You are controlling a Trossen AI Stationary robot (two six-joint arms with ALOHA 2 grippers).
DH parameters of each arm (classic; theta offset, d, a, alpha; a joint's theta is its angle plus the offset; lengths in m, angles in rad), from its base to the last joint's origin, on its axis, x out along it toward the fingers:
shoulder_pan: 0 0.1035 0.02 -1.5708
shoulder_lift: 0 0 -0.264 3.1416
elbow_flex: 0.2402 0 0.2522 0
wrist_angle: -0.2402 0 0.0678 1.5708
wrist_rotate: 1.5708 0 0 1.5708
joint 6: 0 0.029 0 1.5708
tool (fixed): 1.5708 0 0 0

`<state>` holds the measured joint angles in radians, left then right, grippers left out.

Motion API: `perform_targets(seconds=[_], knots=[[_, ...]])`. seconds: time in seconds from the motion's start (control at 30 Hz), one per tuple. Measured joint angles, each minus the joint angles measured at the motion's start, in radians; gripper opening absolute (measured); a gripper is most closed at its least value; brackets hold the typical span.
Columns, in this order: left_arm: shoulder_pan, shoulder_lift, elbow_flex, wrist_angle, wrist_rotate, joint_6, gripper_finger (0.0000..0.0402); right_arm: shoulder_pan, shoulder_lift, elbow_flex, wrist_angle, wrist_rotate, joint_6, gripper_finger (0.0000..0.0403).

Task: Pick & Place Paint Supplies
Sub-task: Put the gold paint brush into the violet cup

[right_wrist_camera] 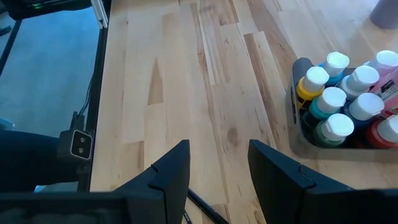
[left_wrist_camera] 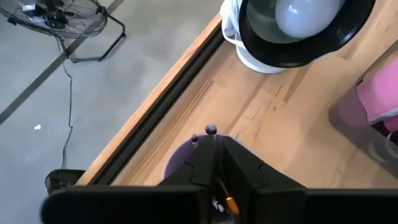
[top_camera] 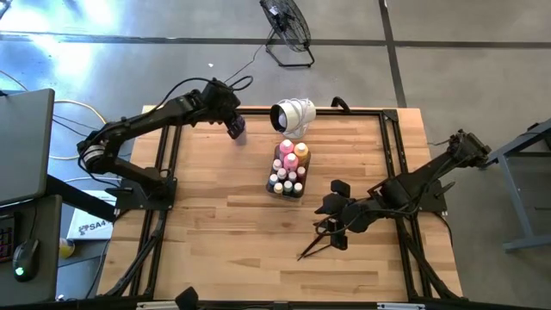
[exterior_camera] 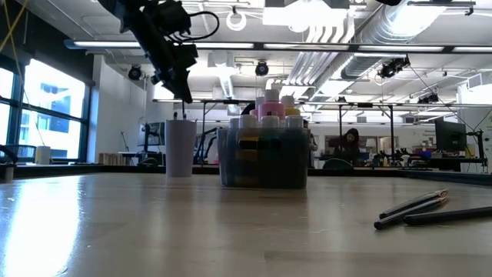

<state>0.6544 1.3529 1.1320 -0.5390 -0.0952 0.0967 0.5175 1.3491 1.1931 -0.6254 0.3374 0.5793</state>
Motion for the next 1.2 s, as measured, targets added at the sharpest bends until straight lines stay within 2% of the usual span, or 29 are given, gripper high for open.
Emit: perform_targets(seconds=[0.43,0.57,0.83,1.2], knots=[[0.000,-0.002,0.000,0.028,-0.018,0.007,0.0173,0.000,0.000,0.000,0.000,0.000,0.000,0.0153],[0.000,-0.002,0.000,0.038,-0.045,0.005,0.0207,0.000,0.000,0.000,0.000,-0.001,0.000,0.0153],[0.000,-0.097,0.000,0.092,-0.050,-0.005,0.0219,0.000,0.000,0.000,-0.001,0.000,0.000,0.0153],[0.000,-0.319,0.000,-0.003,-0.060,-0.229,0.0219,0.000,0.000,0.000,0.000,0.003,-0.003,0.0153]])
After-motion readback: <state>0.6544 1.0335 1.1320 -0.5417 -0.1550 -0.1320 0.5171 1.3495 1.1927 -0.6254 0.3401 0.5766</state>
